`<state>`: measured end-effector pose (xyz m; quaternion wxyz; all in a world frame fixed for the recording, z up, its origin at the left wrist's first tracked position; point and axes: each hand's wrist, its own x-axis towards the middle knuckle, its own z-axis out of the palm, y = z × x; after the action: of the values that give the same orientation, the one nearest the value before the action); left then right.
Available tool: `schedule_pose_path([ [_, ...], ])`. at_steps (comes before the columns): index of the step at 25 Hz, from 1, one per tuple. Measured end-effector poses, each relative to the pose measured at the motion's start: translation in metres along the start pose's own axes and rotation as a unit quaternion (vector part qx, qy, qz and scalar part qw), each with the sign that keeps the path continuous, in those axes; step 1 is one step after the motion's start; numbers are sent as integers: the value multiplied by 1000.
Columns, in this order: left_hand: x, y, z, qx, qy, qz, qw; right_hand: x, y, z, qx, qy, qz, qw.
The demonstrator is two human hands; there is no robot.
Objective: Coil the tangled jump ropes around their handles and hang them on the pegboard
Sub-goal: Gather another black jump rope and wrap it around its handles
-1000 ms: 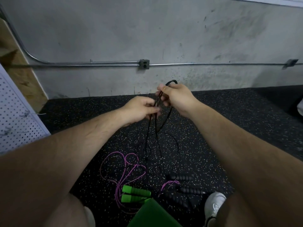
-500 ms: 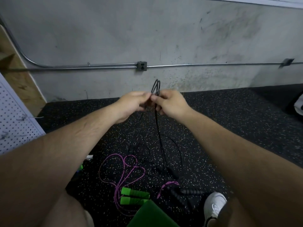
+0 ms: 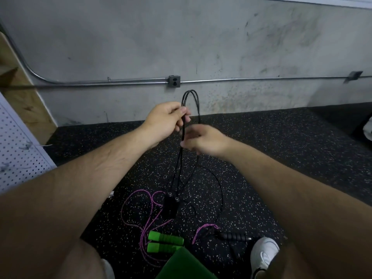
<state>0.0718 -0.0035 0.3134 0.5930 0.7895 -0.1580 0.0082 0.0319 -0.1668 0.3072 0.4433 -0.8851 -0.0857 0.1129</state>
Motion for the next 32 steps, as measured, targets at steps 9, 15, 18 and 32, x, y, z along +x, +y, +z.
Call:
schedule_pose_path([
  [9,-16,-23,-15,88,-172,-86,977,3,-28,-7,71,162,-68,982],
  [15,-9,-18,-8,74,-32,-57,995,18,-16,-7,180,118,-36,976],
  [18,1,-13,-12,0,-15,-45,999,23,14,18,11,-28,10,999],
  [32,-10,-44,-7,115,-123,-100,981,49,-20,-4,77,115,-71,988],
])
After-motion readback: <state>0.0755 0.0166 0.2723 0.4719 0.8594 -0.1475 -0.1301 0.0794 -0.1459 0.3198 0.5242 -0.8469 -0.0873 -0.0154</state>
